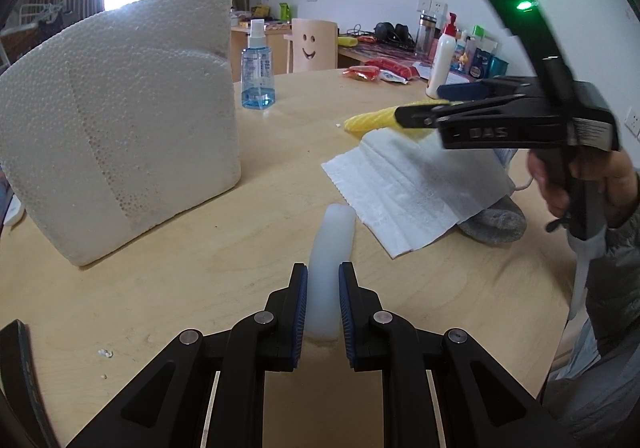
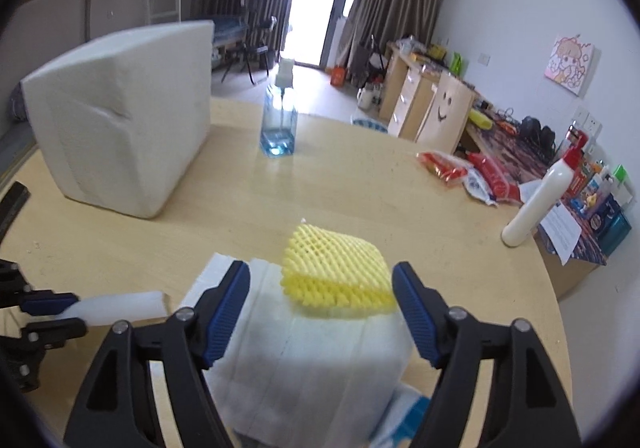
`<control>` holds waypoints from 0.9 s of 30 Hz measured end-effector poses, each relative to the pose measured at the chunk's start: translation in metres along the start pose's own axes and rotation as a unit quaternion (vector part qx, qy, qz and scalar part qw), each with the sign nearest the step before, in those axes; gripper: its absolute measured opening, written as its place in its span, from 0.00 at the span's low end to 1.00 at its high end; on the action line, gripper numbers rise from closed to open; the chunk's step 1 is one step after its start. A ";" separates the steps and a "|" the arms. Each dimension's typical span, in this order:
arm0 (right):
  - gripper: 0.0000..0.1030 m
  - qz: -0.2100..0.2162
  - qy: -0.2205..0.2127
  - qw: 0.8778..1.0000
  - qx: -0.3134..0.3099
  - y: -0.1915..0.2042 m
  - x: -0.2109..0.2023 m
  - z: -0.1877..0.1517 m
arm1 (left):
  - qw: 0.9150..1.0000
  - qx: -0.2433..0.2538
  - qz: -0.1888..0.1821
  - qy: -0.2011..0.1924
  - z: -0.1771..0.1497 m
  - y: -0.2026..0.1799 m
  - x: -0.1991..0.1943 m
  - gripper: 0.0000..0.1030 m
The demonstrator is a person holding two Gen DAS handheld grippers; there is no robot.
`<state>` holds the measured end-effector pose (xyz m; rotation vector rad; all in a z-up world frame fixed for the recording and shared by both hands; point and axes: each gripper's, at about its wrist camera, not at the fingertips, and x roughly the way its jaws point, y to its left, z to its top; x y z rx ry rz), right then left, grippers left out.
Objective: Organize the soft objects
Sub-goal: 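Close the right gripper on the yellow mesh sponge and lift it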
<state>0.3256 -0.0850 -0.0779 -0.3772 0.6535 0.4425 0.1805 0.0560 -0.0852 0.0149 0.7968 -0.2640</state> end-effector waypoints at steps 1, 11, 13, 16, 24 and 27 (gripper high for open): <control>0.75 -0.001 0.009 1.000 0.000 0.000 0.006 0.000 | 1.000 0.000 -0.001 0.000 0.000 0.000 0.000 0.17; 0.15 0.014 0.026 0.999 0.033 -0.016 0.022 -0.006 | 1.000 -0.004 -0.003 -0.013 0.000 0.002 -0.007 0.17; 0.14 0.024 0.016 0.999 0.041 -0.018 0.016 -0.006 | 1.000 -0.008 -0.006 -0.018 0.000 0.003 -0.010 0.16; 0.14 0.033 -0.003 0.998 0.048 -0.020 0.006 -0.003 | 0.999 -0.015 -0.012 -0.032 0.001 0.004 -0.017 0.16; 0.14 0.053 -0.064 0.995 0.057 -0.021 -0.039 -0.004 | 0.997 -0.022 0.002 -0.071 0.008 -0.005 -0.044 0.17; 0.14 0.059 -0.090 0.992 0.064 -0.023 -0.062 -0.005 | 0.996 -0.022 0.009 -0.087 0.009 -0.009 -0.056 0.17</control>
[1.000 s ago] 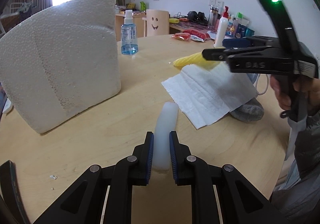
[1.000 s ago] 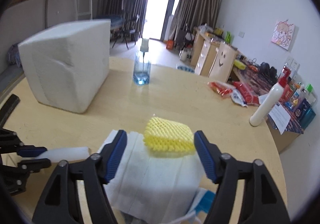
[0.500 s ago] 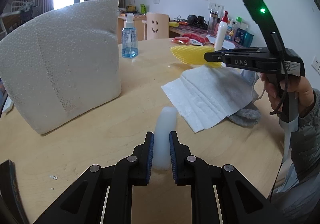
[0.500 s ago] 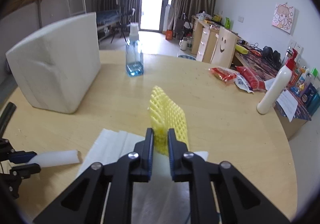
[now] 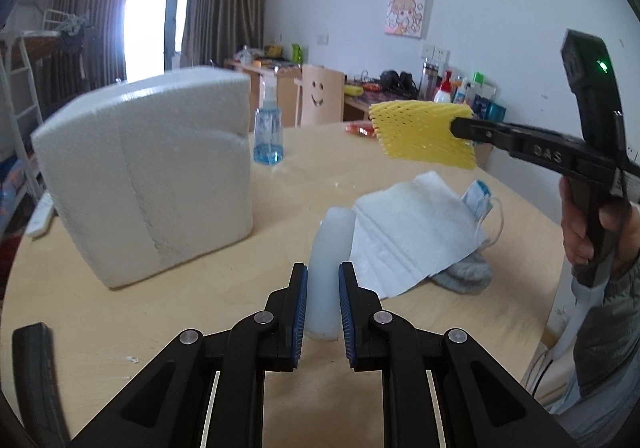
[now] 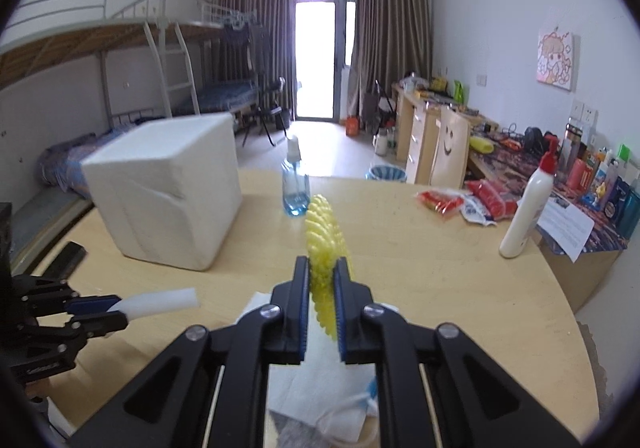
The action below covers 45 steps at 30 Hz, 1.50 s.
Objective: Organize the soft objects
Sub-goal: 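Close the right gripper on the yellow mesh sponge and lift it, then carry the yellow sponge in the right gripper over the white foam box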
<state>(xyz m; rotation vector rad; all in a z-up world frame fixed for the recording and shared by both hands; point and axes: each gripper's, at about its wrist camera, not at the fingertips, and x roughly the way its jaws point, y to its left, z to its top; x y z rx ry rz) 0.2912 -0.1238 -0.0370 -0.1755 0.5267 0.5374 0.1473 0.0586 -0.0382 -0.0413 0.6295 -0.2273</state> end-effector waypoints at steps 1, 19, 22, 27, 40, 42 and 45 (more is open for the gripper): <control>0.14 0.003 -0.007 1.000 0.001 0.000 -0.007 0.000 | 1.000 -0.001 0.000 -0.005 0.001 -0.001 -0.004 0.17; 0.14 0.057 -0.063 0.995 0.055 0.018 -0.060 -0.052 | 0.994 -0.036 0.045 -0.090 -0.016 -0.025 -0.044 0.17; 0.14 0.062 -0.065 0.994 0.067 0.020 -0.063 -0.058 | 0.992 -0.037 0.070 -0.096 -0.019 -0.028 -0.044 0.17; 0.14 0.073 -0.069 0.993 0.064 0.026 -0.068 -0.061 | 0.990 -0.043 0.074 -0.110 -0.021 -0.027 -0.051 0.17; 0.14 0.100 -0.089 0.990 0.053 0.040 -0.079 -0.060 | 0.974 -0.042 0.158 -0.156 -0.018 -0.022 -0.088 0.17; 0.14 0.107 -0.091 0.989 0.048 0.045 -0.079 -0.057 | 0.971 -0.045 0.170 -0.159 -0.019 -0.018 -0.094 0.17; 0.14 0.123 -0.094 0.987 0.036 0.056 -0.078 -0.052 | 0.968 -0.051 0.184 -0.163 -0.022 -0.012 -0.103 0.17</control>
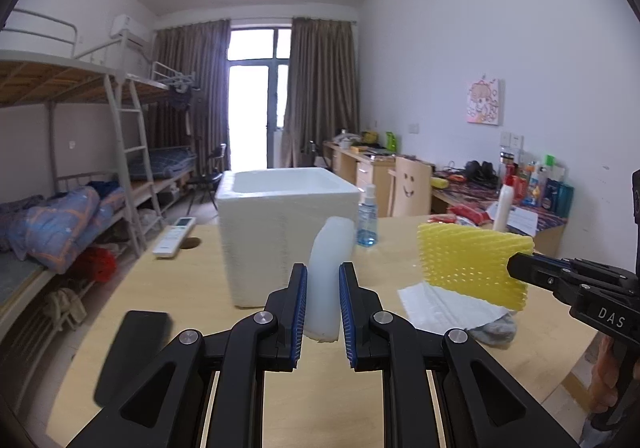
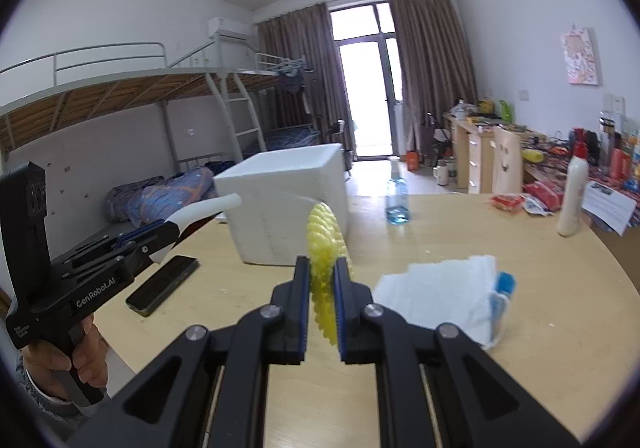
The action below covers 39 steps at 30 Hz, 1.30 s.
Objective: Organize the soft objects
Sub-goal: 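Carry the yellow sponge in the right gripper over the white foam box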
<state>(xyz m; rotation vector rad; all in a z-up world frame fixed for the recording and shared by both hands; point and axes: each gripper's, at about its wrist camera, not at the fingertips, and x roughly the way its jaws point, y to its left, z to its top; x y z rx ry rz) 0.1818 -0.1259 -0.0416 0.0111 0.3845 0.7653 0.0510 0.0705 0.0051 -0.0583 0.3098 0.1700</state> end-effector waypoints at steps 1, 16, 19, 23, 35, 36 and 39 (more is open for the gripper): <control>0.14 0.006 0.000 1.000 -0.004 0.004 0.002 0.002 | 1.000 -0.003 0.006 -0.002 0.000 0.004 -0.003 0.17; 0.14 0.055 0.003 0.998 -0.034 0.040 0.016 0.013 | 1.000 -0.014 0.017 -0.004 0.008 0.024 -0.014 0.17; 0.14 0.055 0.000 0.998 -0.042 0.045 0.016 0.018 | 1.000 -0.015 0.018 -0.006 0.017 0.028 -0.015 0.17; 0.14 0.058 -0.002 0.997 -0.045 0.048 0.020 0.031 | 1.000 -0.007 0.021 -0.013 0.030 0.027 -0.014 0.17; 0.14 0.062 -0.008 0.997 -0.053 0.046 0.042 0.072 | 1.000 0.004 0.021 -0.008 0.073 0.036 0.015 0.17; 0.14 0.063 -0.009 0.997 -0.054 0.045 0.044 0.075 | 1.000 0.007 0.022 -0.011 0.076 0.037 0.016 0.17; 0.14 0.062 -0.012 0.996 -0.061 0.045 0.049 0.086 | 1.000 0.008 0.025 -0.009 0.087 0.040 0.025 0.17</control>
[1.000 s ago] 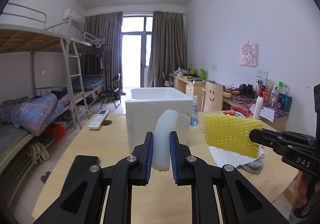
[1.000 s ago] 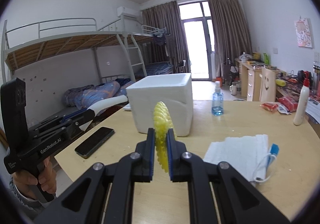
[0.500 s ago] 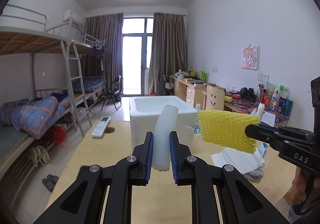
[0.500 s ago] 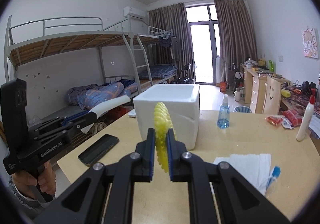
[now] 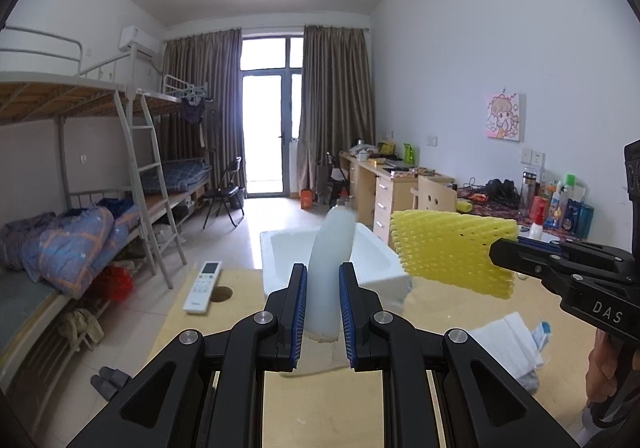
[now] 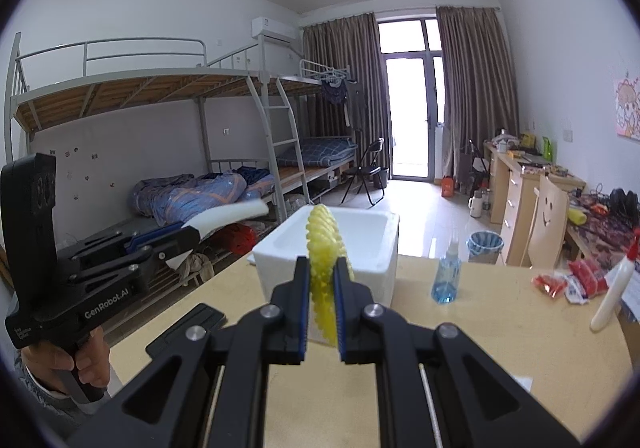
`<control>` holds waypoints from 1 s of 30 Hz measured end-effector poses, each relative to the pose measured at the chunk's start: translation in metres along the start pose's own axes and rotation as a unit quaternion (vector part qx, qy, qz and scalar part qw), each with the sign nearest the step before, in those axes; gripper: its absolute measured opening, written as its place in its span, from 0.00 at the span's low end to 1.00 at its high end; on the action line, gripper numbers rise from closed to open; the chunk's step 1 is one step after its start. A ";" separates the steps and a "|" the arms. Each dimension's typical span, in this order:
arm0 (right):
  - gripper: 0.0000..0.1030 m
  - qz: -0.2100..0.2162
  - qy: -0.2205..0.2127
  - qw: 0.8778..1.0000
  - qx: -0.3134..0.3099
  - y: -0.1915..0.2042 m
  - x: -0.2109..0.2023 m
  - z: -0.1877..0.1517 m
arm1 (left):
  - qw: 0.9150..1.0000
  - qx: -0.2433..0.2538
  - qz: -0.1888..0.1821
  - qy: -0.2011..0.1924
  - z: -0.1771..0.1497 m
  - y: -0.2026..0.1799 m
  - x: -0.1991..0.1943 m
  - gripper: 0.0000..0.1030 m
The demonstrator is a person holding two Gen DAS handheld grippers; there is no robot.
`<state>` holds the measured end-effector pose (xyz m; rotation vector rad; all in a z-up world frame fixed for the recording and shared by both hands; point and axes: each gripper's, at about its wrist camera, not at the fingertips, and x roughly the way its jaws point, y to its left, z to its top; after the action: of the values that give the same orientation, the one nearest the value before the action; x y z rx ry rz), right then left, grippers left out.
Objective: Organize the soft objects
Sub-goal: 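Carry the yellow sponge in the right gripper over the white foam box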
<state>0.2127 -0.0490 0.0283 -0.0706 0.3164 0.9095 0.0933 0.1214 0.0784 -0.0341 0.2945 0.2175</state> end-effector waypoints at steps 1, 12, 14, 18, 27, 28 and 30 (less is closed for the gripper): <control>0.14 -0.001 -0.001 1.000 -0.003 0.000 0.002 0.003 | 1.000 0.001 -0.001 -0.001 0.003 0.001 0.003 0.17; 0.14 -0.003 0.010 1.000 -0.014 -0.013 0.047 0.035 | 1.000 0.005 -0.014 0.021 0.036 0.007 0.053 0.17; 0.14 -0.003 0.012 1.000 -0.016 -0.017 0.055 0.040 | 1.000 0.001 -0.011 0.022 0.041 0.012 0.065 0.17; 0.14 -0.007 0.015 1.000 -0.021 -0.023 0.069 0.046 | 1.000 0.001 -0.005 0.029 0.046 0.016 0.085 0.17; 0.14 -0.007 0.019 1.000 -0.020 -0.033 0.097 0.054 | 0.999 -0.007 0.002 0.048 0.044 0.026 0.116 0.17; 0.14 -0.007 0.022 1.000 -0.020 -0.034 0.100 0.054 | 0.999 -0.009 0.004 0.048 0.043 0.027 0.117 0.17; 0.14 -0.004 0.026 1.000 -0.016 -0.036 0.104 0.054 | 0.999 -0.007 0.007 0.049 0.044 0.025 0.119 0.17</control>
<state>0.3137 0.0187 0.0463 -0.1250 0.3495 0.9056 0.2116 0.1731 0.0862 -0.0572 0.3900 0.2326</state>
